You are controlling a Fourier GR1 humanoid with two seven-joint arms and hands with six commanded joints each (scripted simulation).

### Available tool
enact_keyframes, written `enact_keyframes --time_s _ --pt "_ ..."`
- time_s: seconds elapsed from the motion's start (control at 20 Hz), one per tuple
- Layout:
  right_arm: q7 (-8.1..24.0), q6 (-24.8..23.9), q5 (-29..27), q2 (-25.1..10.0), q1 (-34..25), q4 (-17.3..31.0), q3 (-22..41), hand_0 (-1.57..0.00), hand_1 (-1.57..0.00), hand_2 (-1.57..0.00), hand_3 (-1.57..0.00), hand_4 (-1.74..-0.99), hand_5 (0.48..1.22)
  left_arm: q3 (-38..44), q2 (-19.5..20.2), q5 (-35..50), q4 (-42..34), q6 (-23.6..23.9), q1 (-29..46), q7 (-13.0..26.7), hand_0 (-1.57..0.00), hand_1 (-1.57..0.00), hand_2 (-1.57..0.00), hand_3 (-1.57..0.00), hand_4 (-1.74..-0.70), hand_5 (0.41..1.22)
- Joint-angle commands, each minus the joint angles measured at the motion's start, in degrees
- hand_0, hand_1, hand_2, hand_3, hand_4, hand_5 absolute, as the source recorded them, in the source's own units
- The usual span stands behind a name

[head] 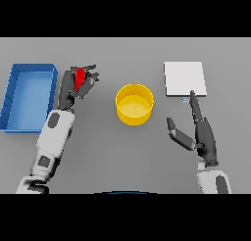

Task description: Pick up the red beaker and tilt it to pour out 1 green nut into yellow bowl. Pick up the yellow bowl and place it on the metallic measuring scale.

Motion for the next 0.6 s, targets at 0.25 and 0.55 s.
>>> enact_keyframes --time_s 0.25,0.55 --pt "0.40 -0.46 1.39 -0.56 -0.10 0.20 0.18 0.00 0.00 0.00 0.00 -1.095 0.660 -10.75 6.49 -11.67 -6.31 -2.04 -2.09 8.18 -1.56 -1.56 -1.56 -1.55 -1.73 1.139" --pt "1.27 0.37 0.67 -1.04 -0.24 0.26 -0.13 0.00 0.00 0.00 0.00 -1.092 0.664 -18.04 8.23 -17.68 -12.47 -4.87 -1.45 13.86 -1.56 -1.56 -1.56 -1.55 -1.74 1.136"
